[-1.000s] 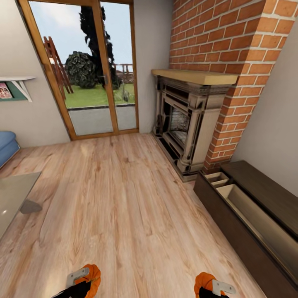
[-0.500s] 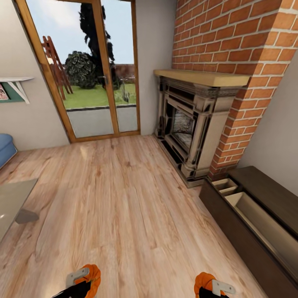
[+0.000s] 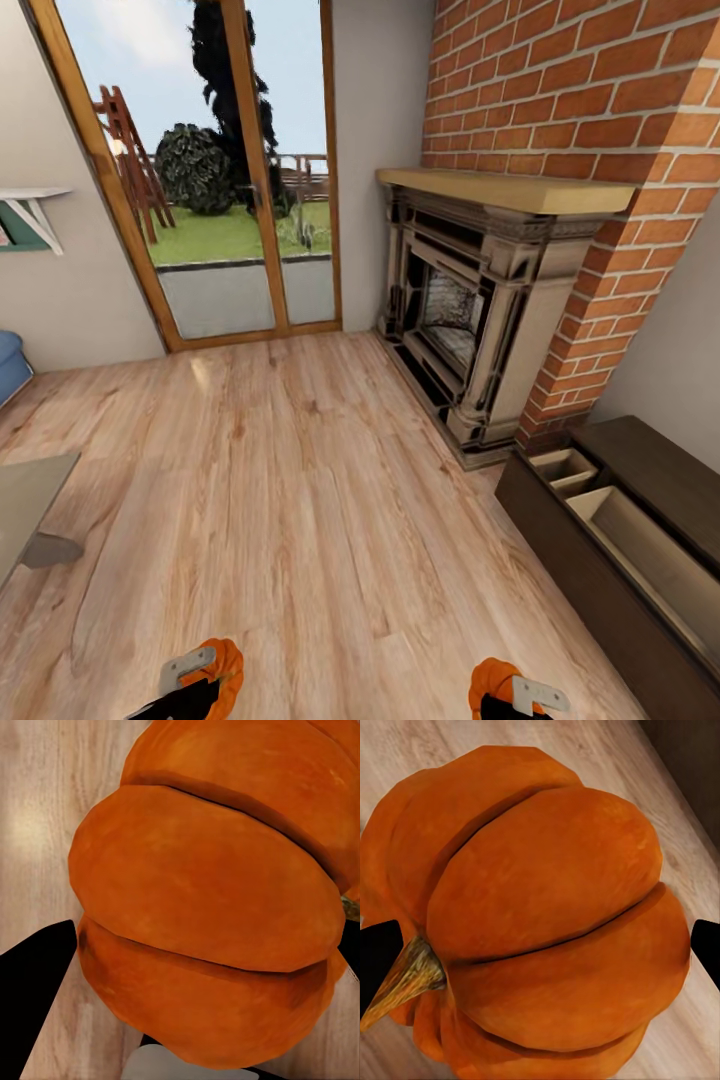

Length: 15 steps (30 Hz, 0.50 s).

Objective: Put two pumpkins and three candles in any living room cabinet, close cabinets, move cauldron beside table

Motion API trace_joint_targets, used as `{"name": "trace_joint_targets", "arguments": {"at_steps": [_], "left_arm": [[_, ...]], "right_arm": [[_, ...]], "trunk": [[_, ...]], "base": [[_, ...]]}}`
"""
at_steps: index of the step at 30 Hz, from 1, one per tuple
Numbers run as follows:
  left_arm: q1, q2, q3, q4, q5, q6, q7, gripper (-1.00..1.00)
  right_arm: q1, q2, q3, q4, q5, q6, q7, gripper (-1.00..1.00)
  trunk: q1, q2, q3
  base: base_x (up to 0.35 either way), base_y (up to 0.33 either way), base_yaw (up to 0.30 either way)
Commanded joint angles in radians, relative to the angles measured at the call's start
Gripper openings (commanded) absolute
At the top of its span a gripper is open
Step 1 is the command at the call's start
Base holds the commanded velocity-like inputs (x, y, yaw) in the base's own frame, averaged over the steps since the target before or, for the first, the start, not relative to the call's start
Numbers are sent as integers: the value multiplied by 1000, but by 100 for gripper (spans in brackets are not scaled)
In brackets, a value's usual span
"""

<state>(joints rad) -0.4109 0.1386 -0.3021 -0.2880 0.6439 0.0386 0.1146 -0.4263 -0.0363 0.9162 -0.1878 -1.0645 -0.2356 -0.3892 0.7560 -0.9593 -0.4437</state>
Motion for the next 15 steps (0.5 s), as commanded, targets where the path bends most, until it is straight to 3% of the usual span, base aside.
{"name": "trace_joint_targets", "arguments": {"at_steps": [1,15], "left_arm": [[0,1,-9,-3,5,4,11,-100],[0,1,-9,-3,5,4,11,-100]], "right_arm": [[-1,-1,9,-2,-8,-4,-5,-100],[-1,-2,9,-2,-8,-4,-5,-100]], "trunk": [[1,-1,-1],[1,-1,-1]], "base": [[307,89,0],[309,85,0]]}}
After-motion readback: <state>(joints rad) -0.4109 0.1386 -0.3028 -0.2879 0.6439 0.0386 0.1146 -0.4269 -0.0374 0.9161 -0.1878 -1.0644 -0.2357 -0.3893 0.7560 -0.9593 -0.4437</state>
